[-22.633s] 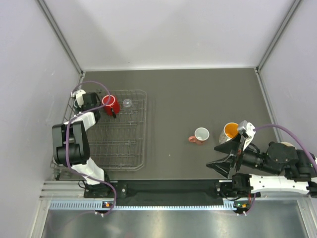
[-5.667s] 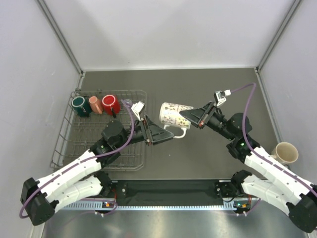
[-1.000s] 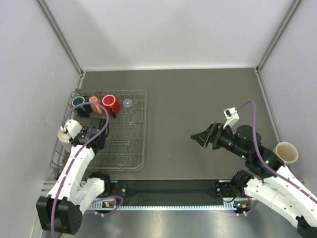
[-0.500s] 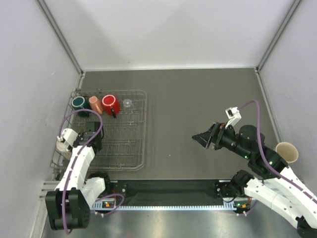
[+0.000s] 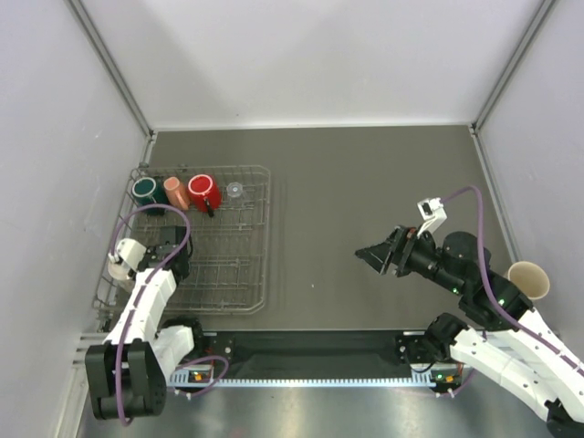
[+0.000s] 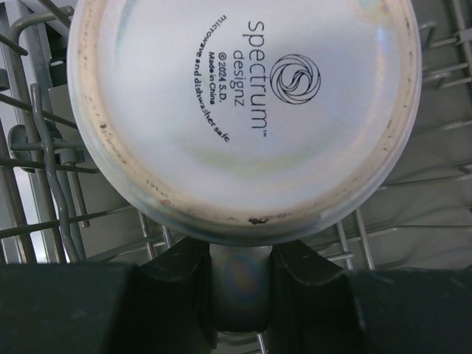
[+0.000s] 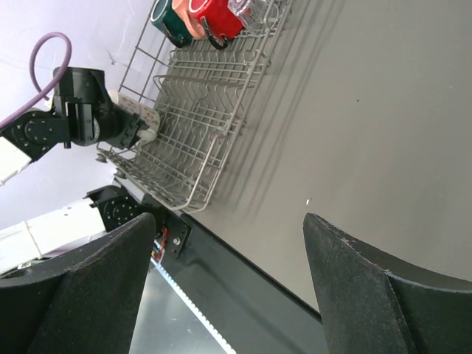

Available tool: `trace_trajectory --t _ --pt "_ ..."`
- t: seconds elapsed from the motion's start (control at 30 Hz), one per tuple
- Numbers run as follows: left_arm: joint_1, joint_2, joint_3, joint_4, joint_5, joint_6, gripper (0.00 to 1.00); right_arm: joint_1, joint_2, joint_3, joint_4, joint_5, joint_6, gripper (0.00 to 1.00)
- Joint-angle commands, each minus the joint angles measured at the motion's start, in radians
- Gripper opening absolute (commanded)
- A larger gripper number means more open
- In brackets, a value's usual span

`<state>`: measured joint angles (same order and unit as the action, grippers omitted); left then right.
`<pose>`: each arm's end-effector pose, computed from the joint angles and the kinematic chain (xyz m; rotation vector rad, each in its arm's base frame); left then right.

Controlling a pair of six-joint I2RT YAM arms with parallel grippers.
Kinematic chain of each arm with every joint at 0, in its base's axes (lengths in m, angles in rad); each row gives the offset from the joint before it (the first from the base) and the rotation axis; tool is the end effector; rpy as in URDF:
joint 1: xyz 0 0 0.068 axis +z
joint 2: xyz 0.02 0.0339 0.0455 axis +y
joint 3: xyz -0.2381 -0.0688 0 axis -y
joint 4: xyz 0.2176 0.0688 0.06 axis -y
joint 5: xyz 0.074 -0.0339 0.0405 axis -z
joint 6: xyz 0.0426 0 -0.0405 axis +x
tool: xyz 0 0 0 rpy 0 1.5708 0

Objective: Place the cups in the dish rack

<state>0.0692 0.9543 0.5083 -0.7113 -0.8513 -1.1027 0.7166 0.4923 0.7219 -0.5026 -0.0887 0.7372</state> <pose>0.1430 0.0420 0.1746 -1.4512 1.7918 0.6669 0.0884 0.0820 0.3026 -0.0464 1.9887 1.0680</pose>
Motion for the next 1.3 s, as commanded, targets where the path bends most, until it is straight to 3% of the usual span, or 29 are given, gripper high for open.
trace_trajectory --t 0.0,0.3,0.53,0.7,0.93,1.07,1.27 --pt "0.009 0.006 0.010 0.078 -0.072 -0.022 0.28 -0.014 -0.009 0.022 0.019 -0.003 0.005 0.81" --pt "0.014 0.011 0.015 0.079 -0.062 -0.019 0.53 -0.014 -0.015 0.013 0.018 -0.002 0.021 0.81" --pt "0.014 -0.003 0.052 0.041 -0.011 -0.006 0.59 -0.014 -0.021 0.014 0.018 -0.005 0.030 0.81" --pt "0.014 -0.041 0.090 0.015 0.069 0.017 0.73 -0.013 -0.015 0.014 0.018 -0.003 0.045 0.81" --pt "0.012 -0.164 0.114 -0.023 0.247 0.055 0.88 -0.014 0.028 0.030 -0.040 -0.005 0.022 0.83" --pt "0.015 -0.239 0.127 -0.051 0.372 0.063 0.89 -0.014 0.093 0.047 -0.105 -0.011 -0.001 0.84" --pt "0.012 -0.313 0.128 0.041 0.716 0.075 0.84 -0.014 0.156 0.063 -0.163 -0.005 -0.010 0.86"
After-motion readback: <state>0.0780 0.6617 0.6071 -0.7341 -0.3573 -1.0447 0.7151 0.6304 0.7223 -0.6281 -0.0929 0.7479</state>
